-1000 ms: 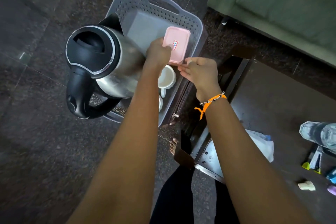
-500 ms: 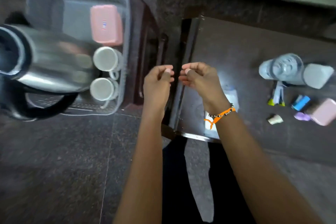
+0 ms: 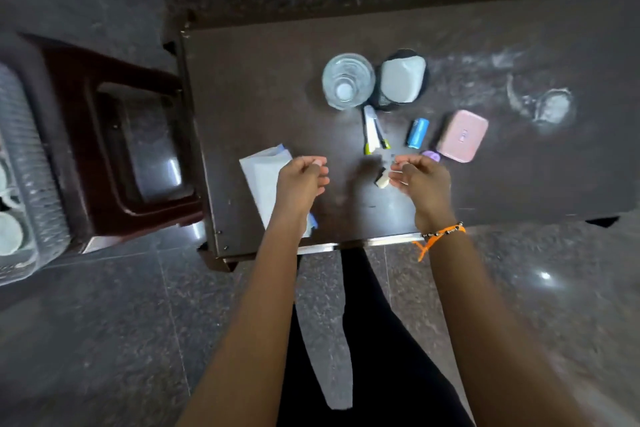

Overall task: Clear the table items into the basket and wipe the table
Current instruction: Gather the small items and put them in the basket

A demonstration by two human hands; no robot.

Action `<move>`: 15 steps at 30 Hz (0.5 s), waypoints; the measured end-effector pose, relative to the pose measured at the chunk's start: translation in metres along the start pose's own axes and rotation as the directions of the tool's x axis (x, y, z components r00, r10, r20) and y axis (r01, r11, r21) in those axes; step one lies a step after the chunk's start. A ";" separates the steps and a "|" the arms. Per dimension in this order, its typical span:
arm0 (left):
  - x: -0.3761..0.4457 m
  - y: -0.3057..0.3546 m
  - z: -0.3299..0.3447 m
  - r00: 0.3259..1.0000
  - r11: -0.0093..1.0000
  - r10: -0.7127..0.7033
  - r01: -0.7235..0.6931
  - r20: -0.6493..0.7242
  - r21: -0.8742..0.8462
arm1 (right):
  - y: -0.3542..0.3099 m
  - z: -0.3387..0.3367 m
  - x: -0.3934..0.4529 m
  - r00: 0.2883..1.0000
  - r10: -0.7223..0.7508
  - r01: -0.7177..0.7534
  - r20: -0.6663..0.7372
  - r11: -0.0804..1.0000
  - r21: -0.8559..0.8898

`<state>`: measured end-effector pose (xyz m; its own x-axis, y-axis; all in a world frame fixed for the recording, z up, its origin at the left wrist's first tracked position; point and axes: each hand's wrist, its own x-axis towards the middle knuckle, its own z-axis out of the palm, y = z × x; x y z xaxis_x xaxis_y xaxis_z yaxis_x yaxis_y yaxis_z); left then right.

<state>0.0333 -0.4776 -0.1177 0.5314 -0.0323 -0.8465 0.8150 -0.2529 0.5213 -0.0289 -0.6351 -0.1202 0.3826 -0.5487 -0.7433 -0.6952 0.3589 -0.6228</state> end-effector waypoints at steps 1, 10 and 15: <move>0.001 -0.002 0.017 1.000 1.000 -0.012 0.012 0.017 0.024 | 0.001 -0.012 0.008 0.999 0.020 -0.018 -0.034 0.999 0.036; 0.027 -0.028 0.115 0.998 0.800 -0.014 -0.022 0.055 0.600 | 0.021 -0.082 0.082 0.925 0.181 -0.135 -0.333 0.979 0.154; 0.040 -0.033 0.128 0.992 0.517 0.049 -0.126 0.118 0.847 | 0.031 -0.096 0.111 0.905 0.312 -0.214 -0.290 0.921 0.325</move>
<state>-0.0015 -0.5942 -0.1823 0.5395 -0.1588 -0.8269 0.1583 -0.9454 0.2848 -0.0661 -0.7570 -0.1982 -0.0472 -0.6031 -0.7963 -0.5246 0.6934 -0.4940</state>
